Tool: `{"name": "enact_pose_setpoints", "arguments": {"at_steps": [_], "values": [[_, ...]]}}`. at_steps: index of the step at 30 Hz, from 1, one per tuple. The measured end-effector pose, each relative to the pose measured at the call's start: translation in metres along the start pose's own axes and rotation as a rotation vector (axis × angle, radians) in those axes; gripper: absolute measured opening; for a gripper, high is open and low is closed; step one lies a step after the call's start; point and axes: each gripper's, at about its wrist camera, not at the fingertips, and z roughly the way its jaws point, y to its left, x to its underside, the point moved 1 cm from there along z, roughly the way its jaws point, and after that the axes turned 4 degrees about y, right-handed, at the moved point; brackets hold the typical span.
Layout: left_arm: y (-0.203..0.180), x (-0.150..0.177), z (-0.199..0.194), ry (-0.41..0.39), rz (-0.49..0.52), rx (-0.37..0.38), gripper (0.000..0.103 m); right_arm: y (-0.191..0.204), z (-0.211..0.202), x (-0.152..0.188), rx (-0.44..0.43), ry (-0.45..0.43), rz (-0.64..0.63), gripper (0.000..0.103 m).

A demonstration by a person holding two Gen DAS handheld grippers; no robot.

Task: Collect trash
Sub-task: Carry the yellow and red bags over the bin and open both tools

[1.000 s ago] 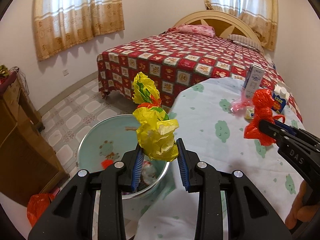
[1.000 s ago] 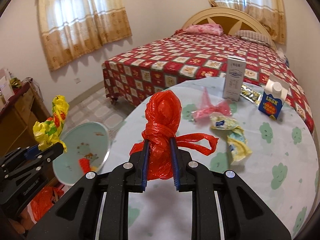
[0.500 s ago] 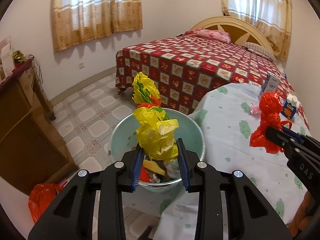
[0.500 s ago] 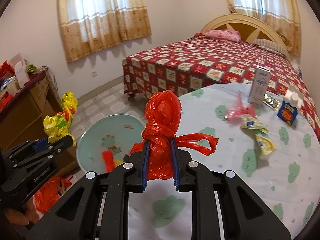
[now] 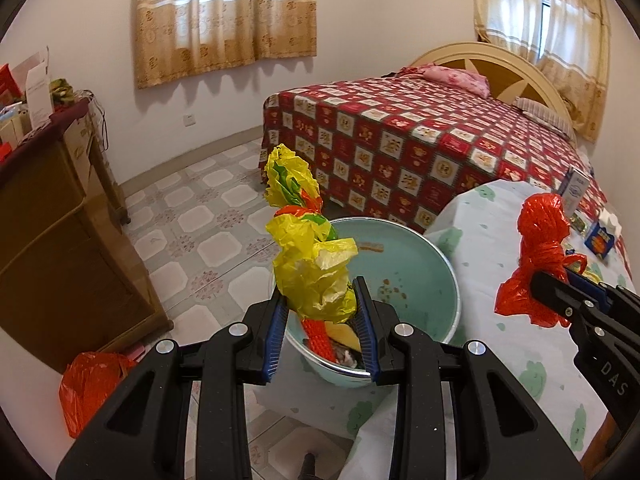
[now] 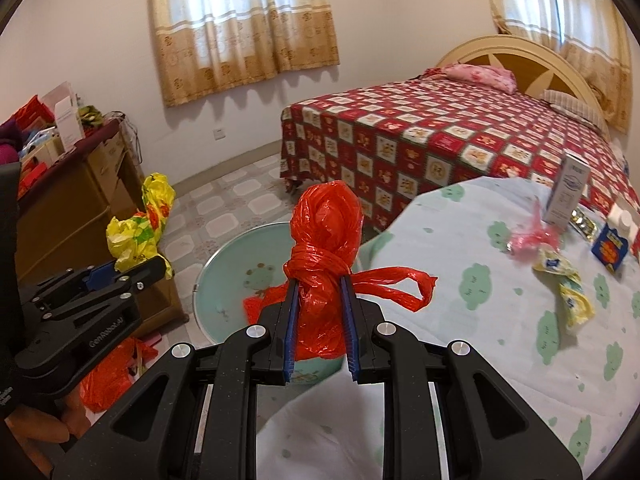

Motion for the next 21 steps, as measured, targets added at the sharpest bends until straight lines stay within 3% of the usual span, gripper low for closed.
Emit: {"name": "enact_pose_setpoints", "arguments": {"at_steps": [21], "values": [[0.016, -0.012, 0.035, 0.039, -0.029, -0.032, 0.032, 0.023, 0.046, -0.025, -0.044, 0.033, -0.033, 0.020]]}}
